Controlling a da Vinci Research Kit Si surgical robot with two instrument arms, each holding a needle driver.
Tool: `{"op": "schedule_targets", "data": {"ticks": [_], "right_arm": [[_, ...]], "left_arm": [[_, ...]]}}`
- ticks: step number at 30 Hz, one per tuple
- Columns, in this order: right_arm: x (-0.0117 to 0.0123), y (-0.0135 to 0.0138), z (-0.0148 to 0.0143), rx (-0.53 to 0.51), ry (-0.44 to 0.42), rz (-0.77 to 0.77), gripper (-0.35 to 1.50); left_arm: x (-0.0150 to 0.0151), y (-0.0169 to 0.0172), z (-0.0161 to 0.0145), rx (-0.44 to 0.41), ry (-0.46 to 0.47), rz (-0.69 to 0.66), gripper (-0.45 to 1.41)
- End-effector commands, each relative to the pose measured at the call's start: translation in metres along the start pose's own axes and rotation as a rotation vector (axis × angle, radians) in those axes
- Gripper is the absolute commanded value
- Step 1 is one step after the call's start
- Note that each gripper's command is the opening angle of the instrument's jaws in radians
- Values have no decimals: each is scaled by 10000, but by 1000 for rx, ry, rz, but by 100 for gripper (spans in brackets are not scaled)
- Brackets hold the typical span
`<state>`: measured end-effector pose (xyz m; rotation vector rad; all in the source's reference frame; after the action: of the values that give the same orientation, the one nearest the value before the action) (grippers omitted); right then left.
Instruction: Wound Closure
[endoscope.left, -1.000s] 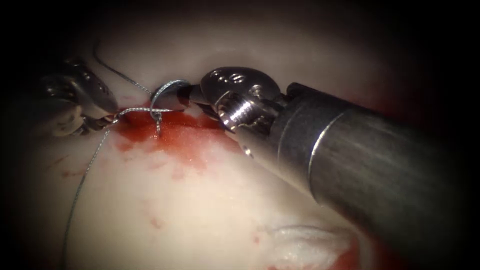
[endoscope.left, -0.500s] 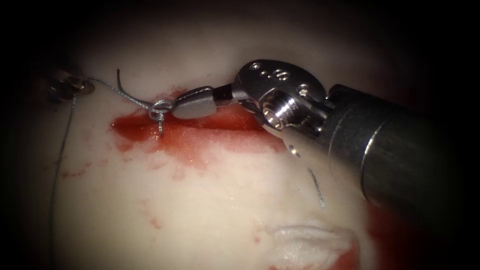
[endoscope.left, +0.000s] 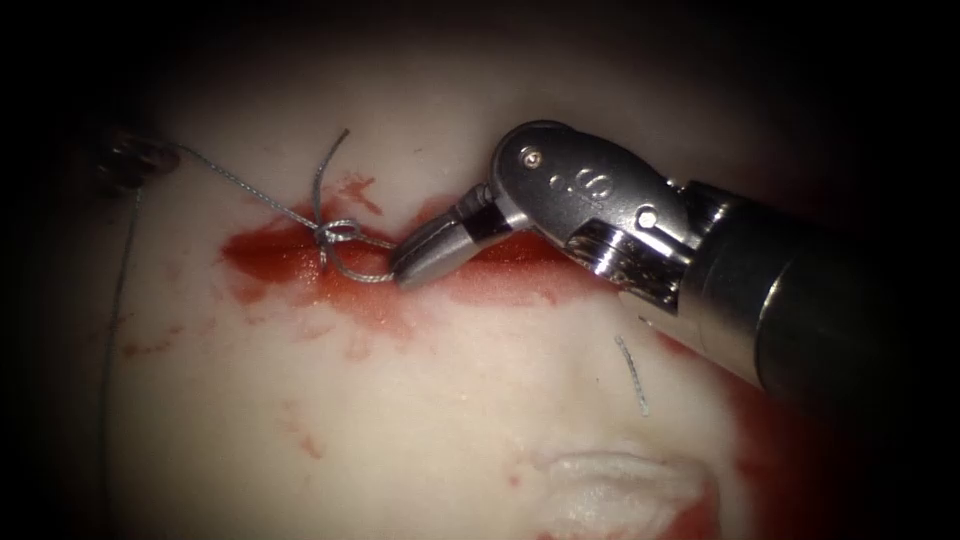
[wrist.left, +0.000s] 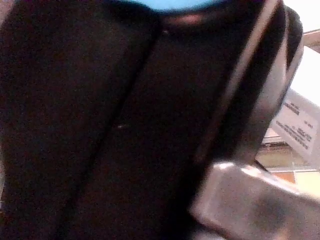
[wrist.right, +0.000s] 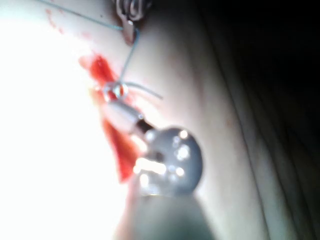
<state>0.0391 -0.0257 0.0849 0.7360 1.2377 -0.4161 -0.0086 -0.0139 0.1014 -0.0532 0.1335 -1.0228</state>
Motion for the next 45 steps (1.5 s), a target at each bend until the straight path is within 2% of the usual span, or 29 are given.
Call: {"op": "schedule_targets", "data": {"ticks": [1, 5, 8, 13, 17, 20, 21, 24, 29, 33, 38, 41, 45], "right_arm": [[0, 14, -2, 23, -40, -103, -35], [6, 22, 7, 60, -128, -265, -35], [12, 15, 17, 101, -173, -359, -35], [28, -1, 40, 121, -173, -465, -35], [39, -3, 54, 136, -163, -533, -35], [42, -6, 61, 145, -159, -569, -35], [41, -9, 66, 166, -159, -585, -35], [38, -15, 71, 232, -162, -596, -35], [27, -23, 78, 303, -193, -632, -35], [23, -25, 81, 309, -201, -649, -35], [24, -20, 80, 276, -197, -620, -35], [26, -22, 82, 260, -176, -611, -35], [31, -27, 86, 250, -155, -600, -35]], "left_arm": [[-14, 3, -7, -7, -11, -10, -45], [-25, 3, -11, -61, -19, -42, -45], [-35, -1, -14, -104, -14, -36, -45], [-46, -22, -5, -252, -14, 59, -45], [-50, -35, 17, -416, 55, 118, -45], [-52, -41, 33, -484, 110, 147, -45], [-56, -43, 41, -536, 126, 202, -45], [-62, -43, 45, -599, 133, 243, -45], [-78, -43, 48, -612, 108, 229, -45], [-88, -43, 48, -635, 76, 210, -45], [-103, -52, 48, -731, 87, 249, -45], [-112, -54, 45, -845, 102, 253, -45], [-125, -62, 47, -826, 112, 242, -45]]}}
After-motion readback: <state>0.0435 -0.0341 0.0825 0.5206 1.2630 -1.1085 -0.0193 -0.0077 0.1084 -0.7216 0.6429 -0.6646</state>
